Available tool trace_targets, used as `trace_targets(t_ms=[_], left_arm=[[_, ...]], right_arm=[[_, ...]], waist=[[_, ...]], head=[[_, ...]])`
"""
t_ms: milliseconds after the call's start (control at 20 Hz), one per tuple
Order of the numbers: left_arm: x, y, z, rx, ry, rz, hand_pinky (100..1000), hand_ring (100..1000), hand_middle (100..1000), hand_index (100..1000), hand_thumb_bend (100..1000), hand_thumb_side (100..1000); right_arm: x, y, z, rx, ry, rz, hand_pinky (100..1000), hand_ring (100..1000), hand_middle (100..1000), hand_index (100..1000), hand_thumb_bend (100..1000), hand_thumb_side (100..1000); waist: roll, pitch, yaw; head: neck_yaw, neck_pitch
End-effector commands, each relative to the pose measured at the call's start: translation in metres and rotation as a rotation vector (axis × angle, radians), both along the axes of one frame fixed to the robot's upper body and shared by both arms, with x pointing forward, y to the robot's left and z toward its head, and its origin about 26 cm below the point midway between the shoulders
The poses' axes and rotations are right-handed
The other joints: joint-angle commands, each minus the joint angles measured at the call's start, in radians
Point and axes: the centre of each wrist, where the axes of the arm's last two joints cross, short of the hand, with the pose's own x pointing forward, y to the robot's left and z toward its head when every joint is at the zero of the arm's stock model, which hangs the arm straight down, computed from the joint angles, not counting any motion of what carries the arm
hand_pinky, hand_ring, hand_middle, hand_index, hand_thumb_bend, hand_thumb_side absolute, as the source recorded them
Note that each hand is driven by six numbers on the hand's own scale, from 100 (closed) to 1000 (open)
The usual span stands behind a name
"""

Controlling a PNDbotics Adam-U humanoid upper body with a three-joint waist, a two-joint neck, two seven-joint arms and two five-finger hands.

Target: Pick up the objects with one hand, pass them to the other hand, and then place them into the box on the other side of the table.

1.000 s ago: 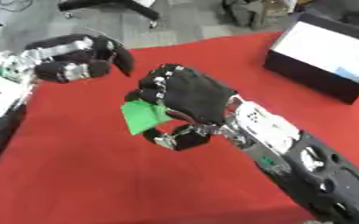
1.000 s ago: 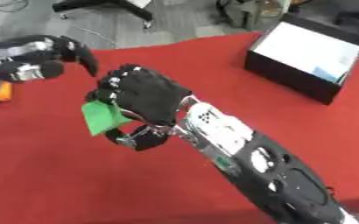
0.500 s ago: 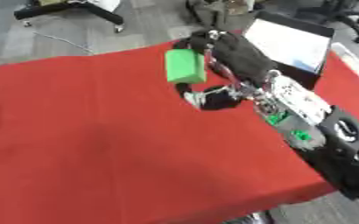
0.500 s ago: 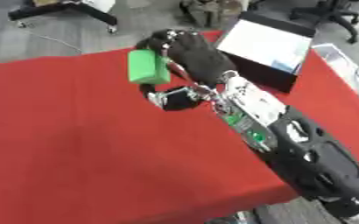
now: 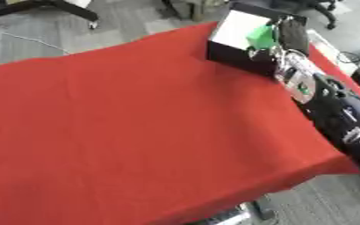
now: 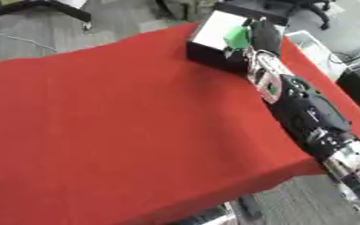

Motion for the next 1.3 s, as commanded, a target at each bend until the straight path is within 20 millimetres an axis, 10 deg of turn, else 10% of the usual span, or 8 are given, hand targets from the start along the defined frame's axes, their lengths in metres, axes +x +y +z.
trace_targets(t_ms=[50, 500, 700, 850, 1300], left_arm=[[-0.005, -0.004, 0.023, 0.012, -0.067, -0.007, 767, 632, 615, 748, 220, 676], [-0.006, -0.008, 0.027, 0.019, -0.061, -0.010, 767, 632, 615, 747, 213, 685], [-0.006, -0.007, 0.029, 0.035, -0.061, -0.004, 767, 633, 617, 749, 214, 684], [-0.004, -0.002, 0.032, 0.060, -0.061, 0.018, 767, 638, 622, 754, 230, 667], [0.019, 0.044, 0.045, 0.419, 0.021, 0.244, 769, 674, 668, 798, 385, 535]], right_arm=[[-0.005, -0.033, 0.013, -0.045, -0.004, -0.090, 660, 828, 780, 900, 923, 519], [-0.009, -0.002, 0.088, -0.414, -0.231, -0.070, 701, 847, 842, 931, 906, 678], [-0.020, 0.026, 0.119, -0.497, -0.350, 0.004, 707, 835, 830, 924, 755, 652], [-0.038, 0.066, 0.138, -0.584, -0.444, 0.144, 746, 836, 833, 927, 504, 544], [-0.099, 0.193, 0.138, -0.794, -0.588, 0.760, 819, 824, 815, 915, 297, 615]], waist=[[-0.004, -0.009, 0.002], [-0.016, -0.012, -0.002], [-0.019, -0.010, -0.005], [-0.019, -0.009, -0.012], [-0.013, -0.023, -0.067]], head=[[-0.013, -0.003], [-0.003, -0.003], [0.033, -0.003], [0.146, -0.003], [0.544, -0.003]])
